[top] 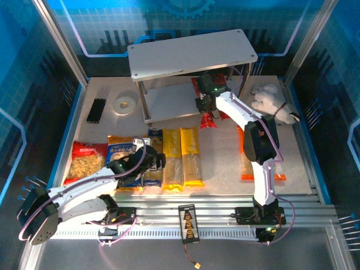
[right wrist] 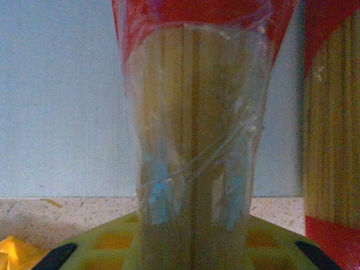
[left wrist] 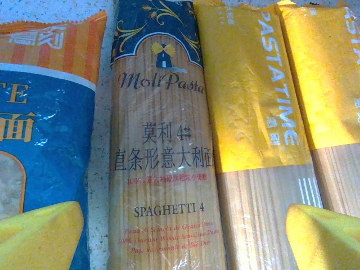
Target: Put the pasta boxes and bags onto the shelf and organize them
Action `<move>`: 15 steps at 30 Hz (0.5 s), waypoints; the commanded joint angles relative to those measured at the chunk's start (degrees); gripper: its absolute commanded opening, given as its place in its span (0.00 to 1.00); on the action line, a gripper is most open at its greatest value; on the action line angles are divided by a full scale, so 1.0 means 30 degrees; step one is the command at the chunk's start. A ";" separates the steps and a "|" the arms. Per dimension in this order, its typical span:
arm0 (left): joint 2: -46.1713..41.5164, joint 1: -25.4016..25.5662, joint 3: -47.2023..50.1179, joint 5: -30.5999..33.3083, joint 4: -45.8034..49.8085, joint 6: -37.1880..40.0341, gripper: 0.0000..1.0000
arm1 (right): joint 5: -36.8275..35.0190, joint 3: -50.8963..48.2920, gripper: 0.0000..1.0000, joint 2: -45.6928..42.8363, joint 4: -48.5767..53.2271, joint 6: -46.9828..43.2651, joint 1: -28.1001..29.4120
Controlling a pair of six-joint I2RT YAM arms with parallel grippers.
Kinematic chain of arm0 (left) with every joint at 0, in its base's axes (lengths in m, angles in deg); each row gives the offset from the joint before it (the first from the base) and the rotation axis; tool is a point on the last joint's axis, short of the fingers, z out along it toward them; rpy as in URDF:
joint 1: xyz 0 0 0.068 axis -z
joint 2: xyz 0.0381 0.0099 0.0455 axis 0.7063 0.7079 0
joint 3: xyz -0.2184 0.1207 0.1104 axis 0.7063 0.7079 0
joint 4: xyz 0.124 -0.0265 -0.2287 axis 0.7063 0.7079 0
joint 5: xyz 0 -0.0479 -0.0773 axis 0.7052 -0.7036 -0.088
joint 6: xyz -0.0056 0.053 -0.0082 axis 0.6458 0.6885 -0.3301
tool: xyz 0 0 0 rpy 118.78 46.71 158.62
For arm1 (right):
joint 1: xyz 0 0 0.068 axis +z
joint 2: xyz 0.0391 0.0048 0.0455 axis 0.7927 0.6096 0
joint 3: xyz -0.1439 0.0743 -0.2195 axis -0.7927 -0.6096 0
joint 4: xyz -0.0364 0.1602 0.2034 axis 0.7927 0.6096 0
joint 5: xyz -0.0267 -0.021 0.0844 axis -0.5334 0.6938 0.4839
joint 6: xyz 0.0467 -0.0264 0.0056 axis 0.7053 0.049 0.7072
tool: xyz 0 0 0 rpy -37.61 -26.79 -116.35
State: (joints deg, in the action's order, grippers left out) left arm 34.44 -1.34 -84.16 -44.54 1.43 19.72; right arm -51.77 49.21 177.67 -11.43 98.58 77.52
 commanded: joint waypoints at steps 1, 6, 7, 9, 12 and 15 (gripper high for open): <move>-0.0096 -0.0176 -0.0109 0.0306 0.0500 0.0060 0.94 | -0.1163 0.0205 0.17 -0.0316 -0.2806 0.0112 -0.0131; -0.0219 -0.0230 -0.0109 0.0335 0.0613 0.0099 0.94 | -0.1894 -0.0571 0.17 -0.0536 -0.3992 -0.0084 -0.0131; -0.0232 -0.0205 -0.0115 0.0350 0.0643 0.0097 0.94 | -0.2072 -0.0557 0.18 -0.0536 -0.4111 -0.0209 -0.0134; -0.0238 -0.0253 -0.0108 0.0350 0.0666 0.0097 0.94 | -0.2359 -0.0569 0.19 -0.0482 -0.4340 -0.0434 -0.0151; -0.0240 -0.0273 -0.0112 0.0350 0.0696 0.0083 0.94 | -0.2829 -0.0379 0.19 -0.0365 -0.4515 -0.0771 -0.0143; -0.0294 -0.0287 -0.0079 0.0350 0.0755 0.0095 0.94 | -0.3210 -0.0264 0.20 -0.0189 -0.4708 -0.0998 -0.0115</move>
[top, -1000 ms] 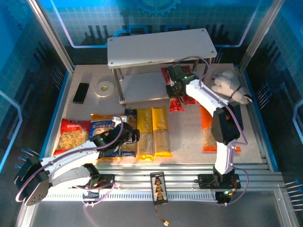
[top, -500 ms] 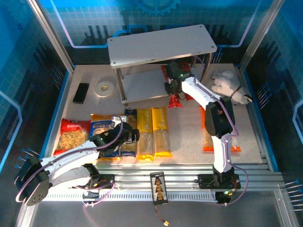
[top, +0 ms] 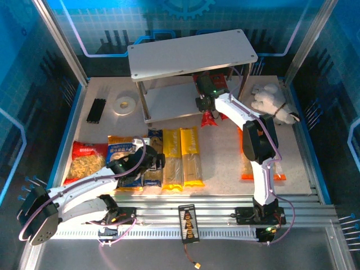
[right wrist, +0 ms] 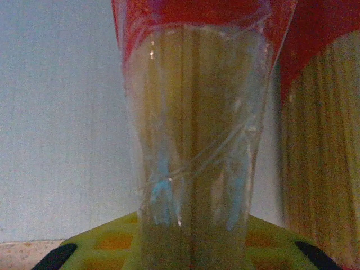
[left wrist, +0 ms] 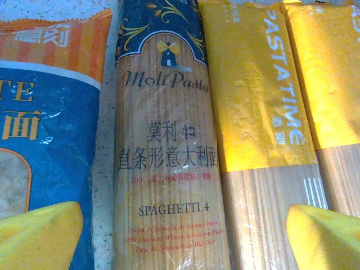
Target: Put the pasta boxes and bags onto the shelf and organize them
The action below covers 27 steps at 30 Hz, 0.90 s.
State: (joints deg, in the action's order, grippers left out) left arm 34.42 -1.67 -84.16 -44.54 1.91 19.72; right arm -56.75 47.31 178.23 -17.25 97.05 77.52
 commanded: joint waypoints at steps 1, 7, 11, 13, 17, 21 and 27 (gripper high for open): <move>-0.0318 -0.0166 -0.0079 0.0378 0.0592 0.0089 0.94 | -0.1689 0.0378 0.20 -0.0346 -0.2876 -0.0523 -0.0103; -0.0398 -0.0187 -0.0081 0.0409 0.0627 0.0092 0.94 | -0.1975 0.0617 0.35 0.0126 -0.3069 -0.0938 -0.0016; -0.0391 -0.0187 -0.0050 0.0409 0.0651 0.0076 0.94 | -0.1908 0.1168 0.37 0.0714 -0.2707 -0.1059 0.0002; -0.0375 -0.0184 -0.0053 0.0409 0.0667 0.0090 0.94 | -0.1878 0.1287 0.39 0.0896 -0.2628 -0.1100 0.0011; -0.0434 -0.0204 -0.0020 0.0409 0.0704 0.0061 0.94 | -0.1955 0.1313 0.51 0.1060 -0.2462 -0.1092 0.0044; -0.0522 -0.0199 0.0038 0.0409 0.0712 0.0043 0.94 | -0.1896 0.1059 0.66 0.0952 -0.2440 -0.1033 0.0033; -0.0522 -0.0233 0.0091 0.0408 0.0712 0.0008 0.94 | -0.1434 0.0627 0.77 0.0443 -0.2394 -0.1088 0.0045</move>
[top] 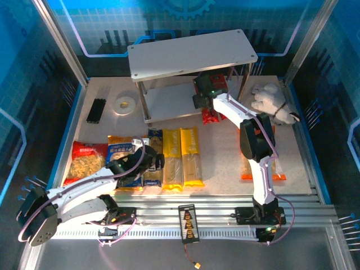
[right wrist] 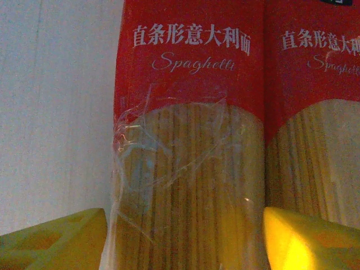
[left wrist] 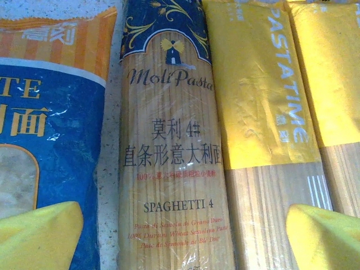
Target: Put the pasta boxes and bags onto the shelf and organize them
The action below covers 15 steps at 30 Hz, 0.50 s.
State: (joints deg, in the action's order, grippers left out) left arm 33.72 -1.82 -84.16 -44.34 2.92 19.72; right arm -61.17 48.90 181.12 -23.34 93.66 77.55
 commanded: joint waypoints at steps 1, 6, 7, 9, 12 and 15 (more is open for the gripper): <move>-0.0314 -0.0187 0.0097 0.0314 0.0375 -0.0005 0.94 | 0.0120 -0.0030 0.77 -0.0719 -0.0343 0.0089 0.0041; -0.0216 -0.0167 0.0183 0.0339 0.0535 -0.0001 0.93 | 0.0402 -0.1644 0.78 -0.2773 -0.1195 0.0199 0.0184; -0.0190 -0.0175 0.0179 0.0369 0.0636 -0.0019 0.93 | 0.0446 -0.2193 0.80 -0.3417 -0.1440 0.0184 0.0281; -0.0108 -0.0143 0.0184 0.0329 0.0726 -0.0124 0.92 | 0.0601 -0.3215 0.80 -0.4577 -0.1680 0.0188 0.0459; -0.0024 -0.0133 0.0181 0.0157 0.0726 -0.0230 0.91 | 0.1066 -0.4939 0.80 -0.6499 -0.1292 0.0394 0.0796; 0.0212 -0.0118 0.0181 0.0108 0.0780 -0.0439 0.90 | 0.2356 -0.6957 0.81 -0.8276 -0.0371 0.1271 0.1126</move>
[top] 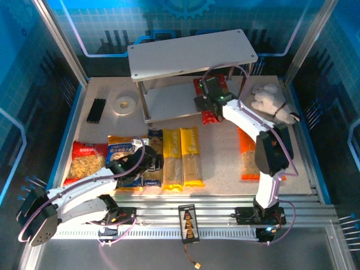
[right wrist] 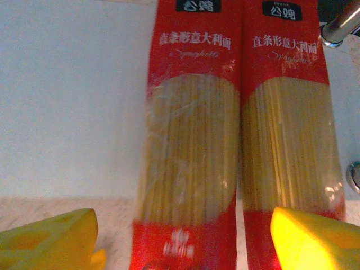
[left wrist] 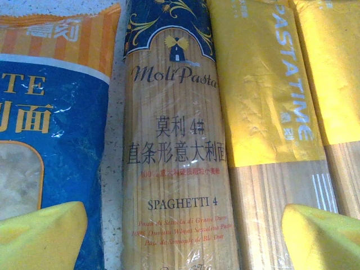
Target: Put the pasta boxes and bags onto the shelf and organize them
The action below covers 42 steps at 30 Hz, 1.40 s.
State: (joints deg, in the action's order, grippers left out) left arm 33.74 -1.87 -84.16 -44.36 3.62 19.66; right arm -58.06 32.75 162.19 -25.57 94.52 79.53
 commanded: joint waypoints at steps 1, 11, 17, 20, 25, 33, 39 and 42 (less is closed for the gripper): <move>0.0353 -0.0075 0.0181 0.0142 0.0526 -0.0517 0.90 | 0.1888 -0.2528 0.81 -0.2720 0.0592 0.1458 0.0634; 0.2596 0.0018 -0.0041 -0.0792 -0.1104 -0.0611 0.86 | 0.3753 -0.9488 0.81 -0.8033 0.1077 0.4304 0.3742; 0.4100 -0.0061 -0.0399 -0.0904 -0.0928 -0.0778 0.92 | 0.3358 -1.0429 0.81 -0.9759 0.1712 0.4621 0.4170; 0.4714 -0.0120 -0.0519 -0.1145 -0.0771 -0.0880 0.92 | 0.3127 -1.0693 0.82 -1.0431 0.1755 0.4683 0.4145; 0.5525 -0.0302 -0.0580 -0.1514 -0.0804 -0.1003 0.92 | 0.2746 -1.0941 0.82 -1.1104 0.1955 0.4624 0.4132; 0.7192 -0.0495 -0.0627 -0.2583 -0.2099 -0.0994 0.92 | 0.2580 -1.1238 0.83 -1.1634 0.2019 0.4500 0.3981; 0.8673 -0.0493 -0.1175 -0.3305 -0.2657 -0.0999 0.87 | 0.2548 -1.1354 0.83 -1.1901 0.2104 0.4485 0.3859; 0.8954 -0.0474 -0.1313 -0.3403 -0.2497 -0.0967 0.80 | 0.2551 -1.1409 0.83 -1.2010 0.2166 0.4446 0.3746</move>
State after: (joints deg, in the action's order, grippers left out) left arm 57.59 -2.89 -88.40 -47.60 -1.89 18.21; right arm -49.54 -0.63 127.61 -20.50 107.43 91.29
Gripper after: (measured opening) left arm 0.820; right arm 0.832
